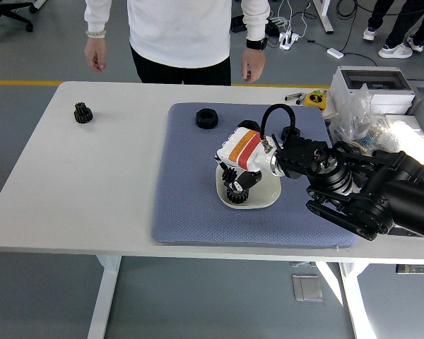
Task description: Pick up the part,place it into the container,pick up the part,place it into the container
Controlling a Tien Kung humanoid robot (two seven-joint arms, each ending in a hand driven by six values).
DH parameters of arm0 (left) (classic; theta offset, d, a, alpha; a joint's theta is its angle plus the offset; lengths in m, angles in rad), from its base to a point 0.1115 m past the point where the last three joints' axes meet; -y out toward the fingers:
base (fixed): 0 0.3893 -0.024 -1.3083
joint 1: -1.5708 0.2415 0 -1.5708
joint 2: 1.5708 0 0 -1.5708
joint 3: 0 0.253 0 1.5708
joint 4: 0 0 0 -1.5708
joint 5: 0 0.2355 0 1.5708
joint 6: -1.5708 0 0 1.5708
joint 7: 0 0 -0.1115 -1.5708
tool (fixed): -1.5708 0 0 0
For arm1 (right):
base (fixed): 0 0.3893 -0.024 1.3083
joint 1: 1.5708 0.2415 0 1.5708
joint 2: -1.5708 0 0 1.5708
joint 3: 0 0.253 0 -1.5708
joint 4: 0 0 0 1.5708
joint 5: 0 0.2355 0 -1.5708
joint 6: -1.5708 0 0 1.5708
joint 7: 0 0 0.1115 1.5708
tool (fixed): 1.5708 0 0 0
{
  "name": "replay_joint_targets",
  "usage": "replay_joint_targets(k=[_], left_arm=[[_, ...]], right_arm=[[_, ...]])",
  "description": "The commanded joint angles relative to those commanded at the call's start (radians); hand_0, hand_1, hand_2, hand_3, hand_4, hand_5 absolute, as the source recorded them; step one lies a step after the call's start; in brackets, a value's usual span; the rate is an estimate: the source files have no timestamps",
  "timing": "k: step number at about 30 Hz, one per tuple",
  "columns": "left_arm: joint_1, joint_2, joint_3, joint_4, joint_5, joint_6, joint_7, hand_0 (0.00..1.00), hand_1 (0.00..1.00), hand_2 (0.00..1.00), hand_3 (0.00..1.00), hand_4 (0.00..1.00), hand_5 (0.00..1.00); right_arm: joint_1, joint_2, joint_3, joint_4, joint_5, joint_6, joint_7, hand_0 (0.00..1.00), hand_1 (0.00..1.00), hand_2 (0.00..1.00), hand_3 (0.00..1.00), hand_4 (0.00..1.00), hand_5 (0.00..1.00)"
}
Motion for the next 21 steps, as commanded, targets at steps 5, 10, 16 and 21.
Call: replay_joint_targets(k=[5,10,16,21], left_arm=[[0.001,0.004,-0.007,0.001,0.006,0.0,0.002,0.631,0.632,0.621,0.562,0.629,0.555],[-0.001,0.006,-0.004,0.001,0.004,0.001,0.002,0.631,0.632,0.62,0.561,0.63,0.559],[-0.004,0.007,0.002,0.001,-0.009,0.006,0.0,0.631,0.632,0.621,0.561,0.628,0.557],[-0.007,0.008,0.004,0.001,-0.01,0.007,0.0,0.631,0.632,0.621,0.561,0.627,0.555]], right_arm=[[0.028,-0.008,0.015,0.022,0.021,0.066,0.023,0.002,0.152,0.298,0.444,0.659,0.379],[0.045,-0.003,0.038,0.015,0.005,0.117,0.047,0.002,0.153,0.299,0.443,0.657,0.385],[0.051,0.0,0.088,-0.003,-0.032,0.19,0.086,0.002,0.153,0.3,0.443,0.655,0.404],[0.054,0.008,0.139,-0.018,-0.09,0.257,0.121,0.002,0.154,0.302,0.442,0.655,0.43]])
